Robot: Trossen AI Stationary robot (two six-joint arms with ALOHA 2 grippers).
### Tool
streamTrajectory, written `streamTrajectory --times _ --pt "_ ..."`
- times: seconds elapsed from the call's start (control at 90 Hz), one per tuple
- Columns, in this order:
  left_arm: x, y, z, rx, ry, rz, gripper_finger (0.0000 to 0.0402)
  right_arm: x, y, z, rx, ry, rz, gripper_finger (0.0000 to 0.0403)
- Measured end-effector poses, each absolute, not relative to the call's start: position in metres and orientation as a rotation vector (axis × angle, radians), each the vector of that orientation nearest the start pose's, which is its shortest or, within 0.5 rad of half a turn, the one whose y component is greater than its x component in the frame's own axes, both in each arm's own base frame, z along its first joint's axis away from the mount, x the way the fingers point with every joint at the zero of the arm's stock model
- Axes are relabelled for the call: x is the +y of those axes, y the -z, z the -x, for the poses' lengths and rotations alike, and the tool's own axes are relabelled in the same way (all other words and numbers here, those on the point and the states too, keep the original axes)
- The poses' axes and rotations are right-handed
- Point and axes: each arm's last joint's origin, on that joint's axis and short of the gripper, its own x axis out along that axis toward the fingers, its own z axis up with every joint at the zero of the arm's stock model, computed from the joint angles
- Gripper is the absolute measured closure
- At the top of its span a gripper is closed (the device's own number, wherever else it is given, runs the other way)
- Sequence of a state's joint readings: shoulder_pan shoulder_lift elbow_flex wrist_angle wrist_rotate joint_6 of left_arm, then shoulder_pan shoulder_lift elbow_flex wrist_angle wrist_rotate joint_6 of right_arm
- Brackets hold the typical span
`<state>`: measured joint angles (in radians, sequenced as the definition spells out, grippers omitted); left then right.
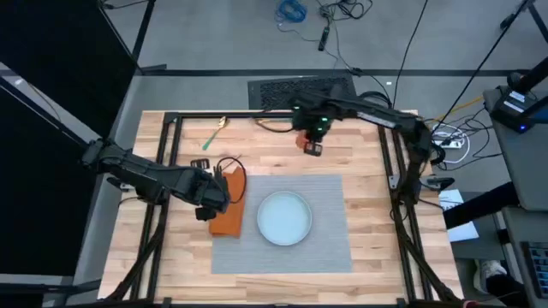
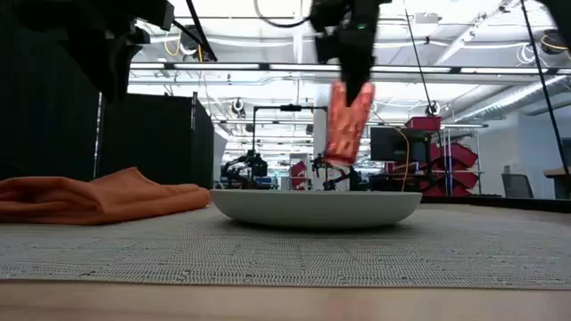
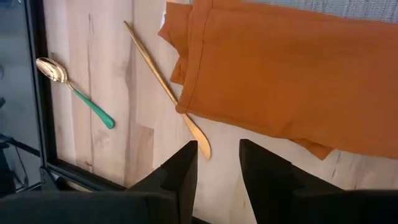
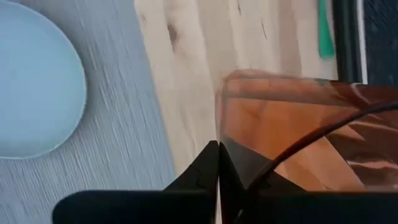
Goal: Set table place
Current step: Put the orange cup on the top right of the table
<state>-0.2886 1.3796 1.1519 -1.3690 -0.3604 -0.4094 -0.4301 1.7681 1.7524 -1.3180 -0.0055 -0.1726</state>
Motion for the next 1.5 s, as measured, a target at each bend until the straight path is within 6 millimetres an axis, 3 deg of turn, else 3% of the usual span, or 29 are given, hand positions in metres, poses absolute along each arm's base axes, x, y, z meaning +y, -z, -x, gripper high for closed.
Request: streamTrajectory --times 0.167,0.322,0.689,0.978,1.289,1.5 --pt "-0.052 -0.271 -0.214 1.447 -0.363 -0.195 0.0297 -0.126 -0.3 -0.266 1.314 0.297 -0.207 0.0403" --pt "-0.052 -0.271 -0.214 1.447 -0.349 -0.21 0.0297 -0.119 -0.281 -0.238 1.303 0.33 -0.233 0.0403" --pt "-0.053 -0.271 -0.216 1.429 -0.343 -0.205 0.0297 -0.132 -0.286 -0.176 1.405 0.439 -0.362 0.0403" --pt "-0.053 -0.271 -0.216 1.425 -0.343 -0.202 0.0297 -0.133 -0.283 -0.169 1.455 0.406 -0.412 0.0403" --pt "-0.053 -0.271 -0.216 1.424 -0.342 -0.201 0.0297 -0.13 -0.247 -0.157 1.564 0.403 -0.48 0.0403" --pt "-0.053 -0.271 -0.217 1.421 -0.341 -0.199 0.0297 -0.131 -0.247 -0.159 1.522 0.392 -0.476 0.0403"
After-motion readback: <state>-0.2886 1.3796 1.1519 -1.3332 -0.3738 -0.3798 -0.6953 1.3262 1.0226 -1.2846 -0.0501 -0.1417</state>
